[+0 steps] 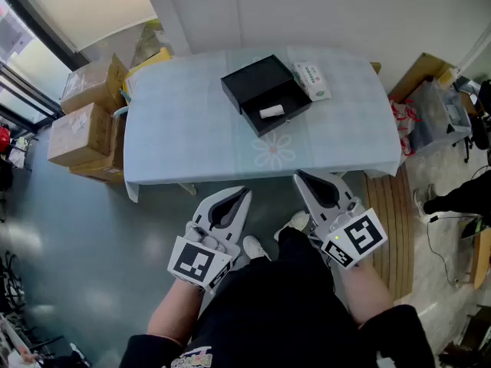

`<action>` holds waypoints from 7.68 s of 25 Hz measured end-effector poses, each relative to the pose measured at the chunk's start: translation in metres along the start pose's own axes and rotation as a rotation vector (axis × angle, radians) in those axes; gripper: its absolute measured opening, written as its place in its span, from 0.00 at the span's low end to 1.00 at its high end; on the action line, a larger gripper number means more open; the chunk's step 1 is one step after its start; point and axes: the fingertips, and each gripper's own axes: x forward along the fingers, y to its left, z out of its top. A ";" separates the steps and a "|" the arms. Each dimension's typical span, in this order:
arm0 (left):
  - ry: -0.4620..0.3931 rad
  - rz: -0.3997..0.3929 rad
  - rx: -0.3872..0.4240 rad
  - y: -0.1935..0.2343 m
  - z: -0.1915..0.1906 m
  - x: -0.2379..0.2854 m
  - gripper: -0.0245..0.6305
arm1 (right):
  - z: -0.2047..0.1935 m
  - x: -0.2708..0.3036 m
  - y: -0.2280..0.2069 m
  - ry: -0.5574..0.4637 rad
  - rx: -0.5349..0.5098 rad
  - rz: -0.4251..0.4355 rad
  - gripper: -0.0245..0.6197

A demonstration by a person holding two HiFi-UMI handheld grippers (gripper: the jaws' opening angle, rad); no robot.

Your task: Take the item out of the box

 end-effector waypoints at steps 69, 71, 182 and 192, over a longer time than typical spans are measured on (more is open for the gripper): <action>0.080 0.279 -0.020 0.056 0.005 0.197 0.05 | 0.022 0.062 -0.226 0.026 0.032 0.184 0.05; 0.091 0.294 -0.019 0.058 0.005 0.204 0.05 | 0.024 0.063 -0.235 0.020 0.036 0.190 0.05; 0.773 -0.033 0.212 0.160 -0.181 0.349 0.25 | -0.022 0.066 -0.357 0.075 0.243 -0.175 0.05; 0.457 0.130 0.053 0.139 -0.084 0.317 0.25 | 0.008 0.051 -0.326 0.037 0.159 -0.081 0.05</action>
